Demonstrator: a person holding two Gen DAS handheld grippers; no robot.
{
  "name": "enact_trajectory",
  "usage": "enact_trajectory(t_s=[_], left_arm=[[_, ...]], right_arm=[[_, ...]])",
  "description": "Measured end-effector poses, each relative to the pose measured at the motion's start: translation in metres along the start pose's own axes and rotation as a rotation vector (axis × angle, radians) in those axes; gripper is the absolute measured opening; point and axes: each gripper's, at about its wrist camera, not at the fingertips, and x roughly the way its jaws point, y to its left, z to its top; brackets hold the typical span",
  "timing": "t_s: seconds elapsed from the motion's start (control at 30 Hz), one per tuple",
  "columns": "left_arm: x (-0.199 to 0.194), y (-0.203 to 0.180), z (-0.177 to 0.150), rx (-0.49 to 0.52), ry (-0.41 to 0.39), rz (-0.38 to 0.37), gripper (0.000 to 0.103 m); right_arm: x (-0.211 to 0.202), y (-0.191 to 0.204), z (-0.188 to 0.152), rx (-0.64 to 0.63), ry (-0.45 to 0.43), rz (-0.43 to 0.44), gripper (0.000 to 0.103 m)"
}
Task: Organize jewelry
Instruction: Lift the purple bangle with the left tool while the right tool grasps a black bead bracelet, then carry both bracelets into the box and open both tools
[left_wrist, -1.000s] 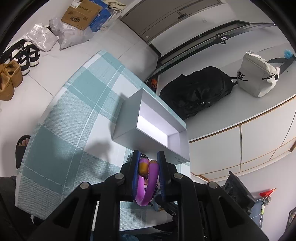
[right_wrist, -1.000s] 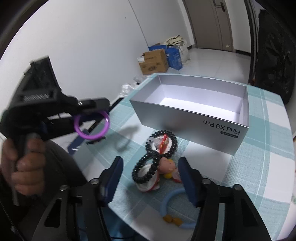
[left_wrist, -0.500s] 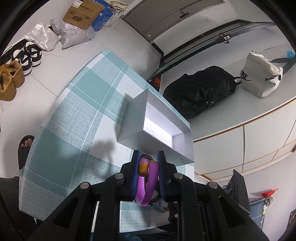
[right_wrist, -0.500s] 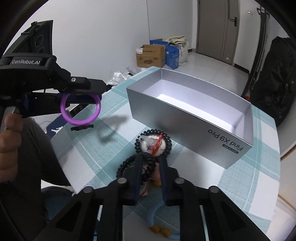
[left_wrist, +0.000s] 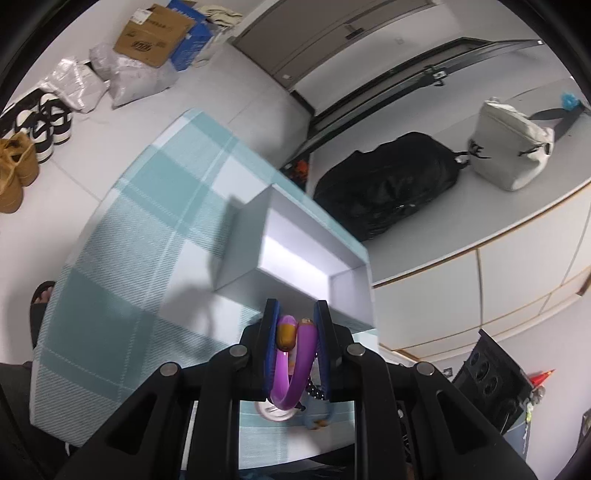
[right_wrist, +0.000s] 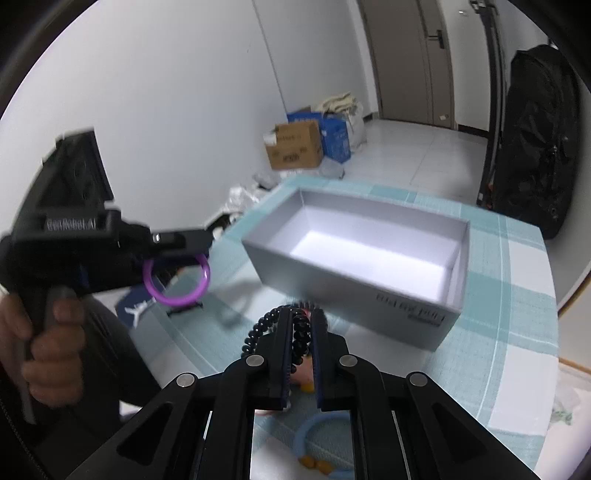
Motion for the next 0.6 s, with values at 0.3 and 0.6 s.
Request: enact_trajectory(t_s=[0.3, 0.6], left_arm=[[0.005, -0.028, 0.019, 0.059, -0.072, -0.033, 0.014], [0.042, -0.055, 0.035, 0.165, -0.038, 0.035, 0.014]], right_arm=[[-0.025, -0.023, 0.027, 0.083, -0.097, 0.029, 0.009], [-0.023, -0.062, 0.055, 0.163, -0.136, 0.043, 0.009]])
